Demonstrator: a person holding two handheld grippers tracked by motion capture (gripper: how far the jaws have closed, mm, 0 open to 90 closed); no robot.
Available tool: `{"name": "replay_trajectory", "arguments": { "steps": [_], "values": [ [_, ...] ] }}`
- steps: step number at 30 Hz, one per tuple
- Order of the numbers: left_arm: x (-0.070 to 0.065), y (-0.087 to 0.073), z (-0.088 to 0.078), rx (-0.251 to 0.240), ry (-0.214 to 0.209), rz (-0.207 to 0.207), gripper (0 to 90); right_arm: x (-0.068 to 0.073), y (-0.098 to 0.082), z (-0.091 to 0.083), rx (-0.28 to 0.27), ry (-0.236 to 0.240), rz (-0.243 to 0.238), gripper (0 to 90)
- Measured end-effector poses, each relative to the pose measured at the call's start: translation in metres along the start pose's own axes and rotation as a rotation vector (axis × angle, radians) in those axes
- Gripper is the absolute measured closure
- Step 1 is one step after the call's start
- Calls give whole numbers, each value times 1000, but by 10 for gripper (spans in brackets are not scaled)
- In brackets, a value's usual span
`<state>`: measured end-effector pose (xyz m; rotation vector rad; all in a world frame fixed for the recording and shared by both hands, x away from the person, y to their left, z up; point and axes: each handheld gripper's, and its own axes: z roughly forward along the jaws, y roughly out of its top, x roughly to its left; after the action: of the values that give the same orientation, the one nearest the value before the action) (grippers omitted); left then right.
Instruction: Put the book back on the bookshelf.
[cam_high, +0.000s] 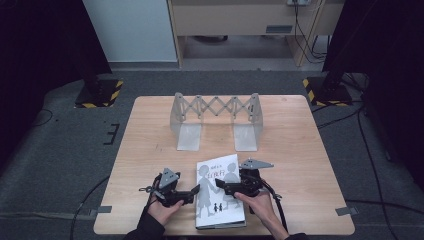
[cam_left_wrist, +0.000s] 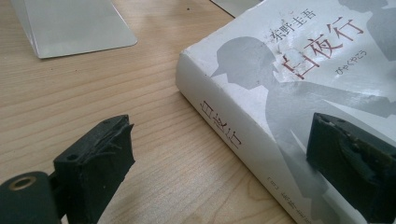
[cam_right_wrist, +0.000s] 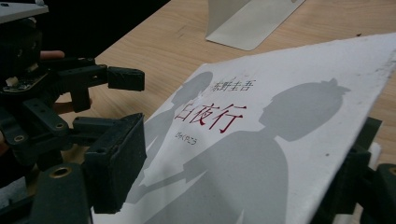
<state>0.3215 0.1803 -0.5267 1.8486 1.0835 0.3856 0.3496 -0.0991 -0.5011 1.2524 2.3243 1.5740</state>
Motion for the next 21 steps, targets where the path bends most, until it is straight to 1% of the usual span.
{"name": "replay_trajectory", "arguments": {
  "steps": [2, 3, 6, 9, 10, 11, 12, 16, 18, 19, 21],
  "values": [
    [1, 0, 0, -1, -2, -2, 59, 1, 0, 2, 10, 26, 16, 268],
    [1, 0, 0, -1, -2, -2, 59, 1, -1, 4, 19, 33, 13, 265],
    [1, -1, 0, 1, -2, -9, 57, 2, -1, 6, 22, 28, 13, 276],
    [2, -1, 0, 2, -4, -16, 57, -1, -2, 5, 19, 27, 29, 322],
    [2, -1, 0, 2, -4, -18, 56, -2, -3, 5, 23, 23, 42, 344],
    [2, -1, 0, 2, -5, -19, 56, -4, -3, 6, 24, 18, 43, 359],
    [2, -1, 1, 1, -6, -20, 54, -5, -4, 5, 24, 23, 70, 388],
    [3, -2, 1, 1, -9, -28, 52, -6, -4, 6, 25, 25, 72, 373],
    [3, -2, 1, 5, -4, -29, 52, -5, -4, 7, 32, 26, 58, 315],
    [3, -2, 1, 2, -4, -24, 52, -5, -5, 9, 30, 20, 41, 316],
    [3, -2, 2, -7, -12, -17, 52, -5, -5, 9, 30, 19, 51, 343]
  ]
}}
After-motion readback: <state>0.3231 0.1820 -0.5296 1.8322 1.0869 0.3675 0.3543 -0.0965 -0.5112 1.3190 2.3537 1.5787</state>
